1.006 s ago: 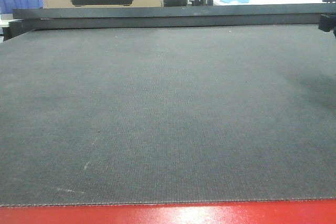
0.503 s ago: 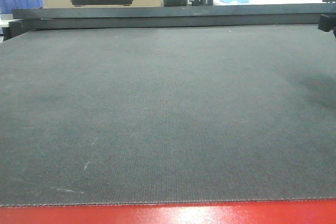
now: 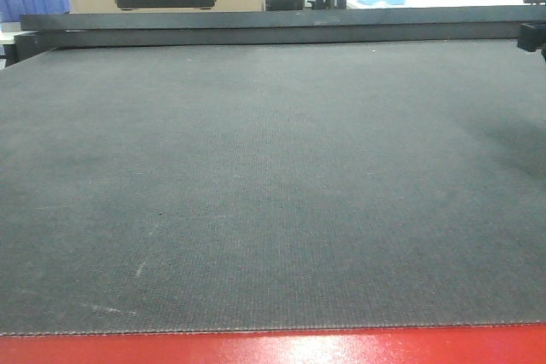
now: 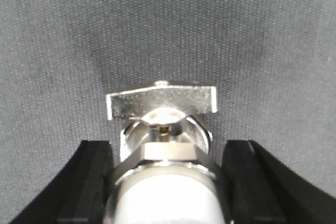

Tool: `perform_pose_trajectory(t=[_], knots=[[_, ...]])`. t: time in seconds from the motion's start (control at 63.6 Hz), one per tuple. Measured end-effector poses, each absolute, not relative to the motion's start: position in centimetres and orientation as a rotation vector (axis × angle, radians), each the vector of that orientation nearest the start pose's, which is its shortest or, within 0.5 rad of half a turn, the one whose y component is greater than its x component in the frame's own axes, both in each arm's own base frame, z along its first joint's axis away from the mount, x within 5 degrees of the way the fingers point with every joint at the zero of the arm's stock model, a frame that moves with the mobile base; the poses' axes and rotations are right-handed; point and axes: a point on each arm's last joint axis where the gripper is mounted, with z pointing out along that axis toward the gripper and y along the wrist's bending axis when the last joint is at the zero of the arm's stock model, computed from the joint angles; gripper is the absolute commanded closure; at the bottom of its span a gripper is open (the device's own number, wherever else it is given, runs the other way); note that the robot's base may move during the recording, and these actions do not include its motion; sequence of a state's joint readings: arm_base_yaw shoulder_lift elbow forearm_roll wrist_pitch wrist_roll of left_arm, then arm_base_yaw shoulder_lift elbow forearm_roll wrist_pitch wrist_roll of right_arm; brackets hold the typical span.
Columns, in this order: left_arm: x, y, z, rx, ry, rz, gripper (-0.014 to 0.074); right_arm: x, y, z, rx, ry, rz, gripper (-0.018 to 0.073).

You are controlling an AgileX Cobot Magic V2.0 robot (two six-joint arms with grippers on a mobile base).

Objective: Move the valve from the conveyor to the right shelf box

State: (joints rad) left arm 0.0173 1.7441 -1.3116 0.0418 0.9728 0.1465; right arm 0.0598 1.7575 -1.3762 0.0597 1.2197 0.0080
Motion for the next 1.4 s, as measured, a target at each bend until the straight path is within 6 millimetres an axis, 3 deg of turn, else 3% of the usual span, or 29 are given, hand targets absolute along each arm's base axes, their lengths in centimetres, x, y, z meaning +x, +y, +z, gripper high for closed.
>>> perform_pose_trajectory(t=[0.597, 0.692, 0.927, 1.195, 1.399], knots=[[35.39, 0.94, 24.26, 0.289, 2.865, 0.098, 0.0156, 34.09, 2.55, 25.10, -0.053, 3.085, 0.090, 0.0721], [35.39, 0.94, 24.26, 0.289, 2.865, 0.098, 0.0243, 34.09, 2.55, 25.10, -0.053, 3.085, 0.090, 0.0721], [35.41, 0.82, 24.26, 0.280, 2.863, 0.077, 0.0708, 34.09, 2.57, 25.10, -0.052, 3.085, 0.093, 0.0721], [35.43, 0.75, 24.26, 0.266, 2.861, 0.064, 0.0707, 34.09, 2.55, 25.10, -0.051, 3.085, 0.094, 0.0721], [35.16, 0.71, 24.47, 0.098, 2.880, 0.036, 0.0707, 33.82, 2.64, 25.82, -0.039, 3.063, 0.123, 0.0721]])
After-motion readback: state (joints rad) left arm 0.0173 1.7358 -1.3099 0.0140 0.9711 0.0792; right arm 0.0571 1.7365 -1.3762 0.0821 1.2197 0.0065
